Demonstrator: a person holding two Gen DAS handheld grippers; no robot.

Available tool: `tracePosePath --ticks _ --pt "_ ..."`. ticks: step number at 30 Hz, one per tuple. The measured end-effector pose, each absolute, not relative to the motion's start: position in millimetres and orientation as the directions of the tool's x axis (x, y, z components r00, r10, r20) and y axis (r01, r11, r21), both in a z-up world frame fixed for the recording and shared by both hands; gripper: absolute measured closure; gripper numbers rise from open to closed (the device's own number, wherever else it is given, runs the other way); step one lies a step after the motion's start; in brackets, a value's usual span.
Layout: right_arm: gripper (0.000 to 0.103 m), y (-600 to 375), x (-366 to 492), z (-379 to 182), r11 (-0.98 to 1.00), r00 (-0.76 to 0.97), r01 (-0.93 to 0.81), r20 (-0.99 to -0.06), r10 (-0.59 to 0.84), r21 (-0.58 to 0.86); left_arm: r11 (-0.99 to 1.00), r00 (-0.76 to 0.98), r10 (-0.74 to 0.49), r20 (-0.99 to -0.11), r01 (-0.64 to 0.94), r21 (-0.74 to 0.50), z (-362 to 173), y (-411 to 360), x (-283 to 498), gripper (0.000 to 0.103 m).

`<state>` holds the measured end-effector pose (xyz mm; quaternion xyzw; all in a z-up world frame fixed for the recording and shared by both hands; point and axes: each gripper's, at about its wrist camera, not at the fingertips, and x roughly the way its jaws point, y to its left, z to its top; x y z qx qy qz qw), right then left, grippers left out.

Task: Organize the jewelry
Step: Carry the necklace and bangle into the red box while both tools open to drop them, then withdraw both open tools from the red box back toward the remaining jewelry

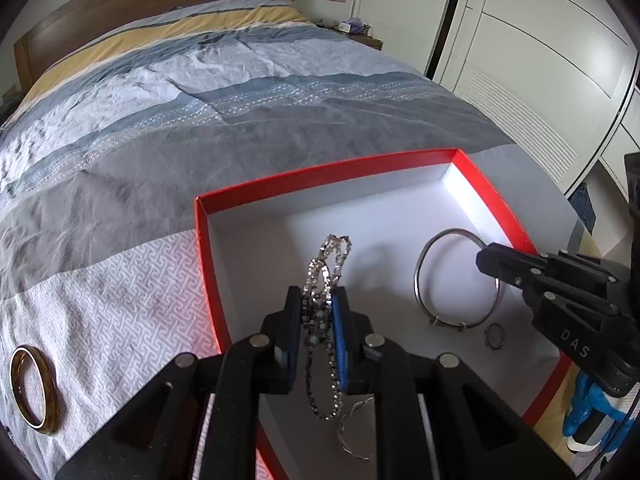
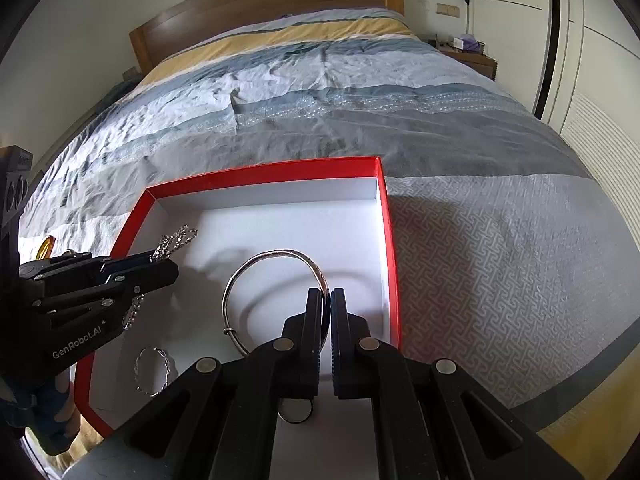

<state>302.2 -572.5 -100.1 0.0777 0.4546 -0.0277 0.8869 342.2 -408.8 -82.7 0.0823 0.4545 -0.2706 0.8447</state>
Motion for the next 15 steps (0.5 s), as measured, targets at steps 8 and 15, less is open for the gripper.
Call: tracePosePath --ticks 8,15 --pt "0.096 -570.8 297.9 -97.5 0.986 0.575 0.129 -0.818 0.009 0.101 0.832 0.422 -0.411 -0.808 0.535 -0.144 -77.7 -404.5 341.3 0.086" --pt "0.087 -573.5 279.0 -76.3 0.981 0.602 0.158 -0.799 -0.002 0.116 0.823 0.427 -0.433 -0.794 0.546 -0.155 -59.6 -396.3 329.1 0.073"
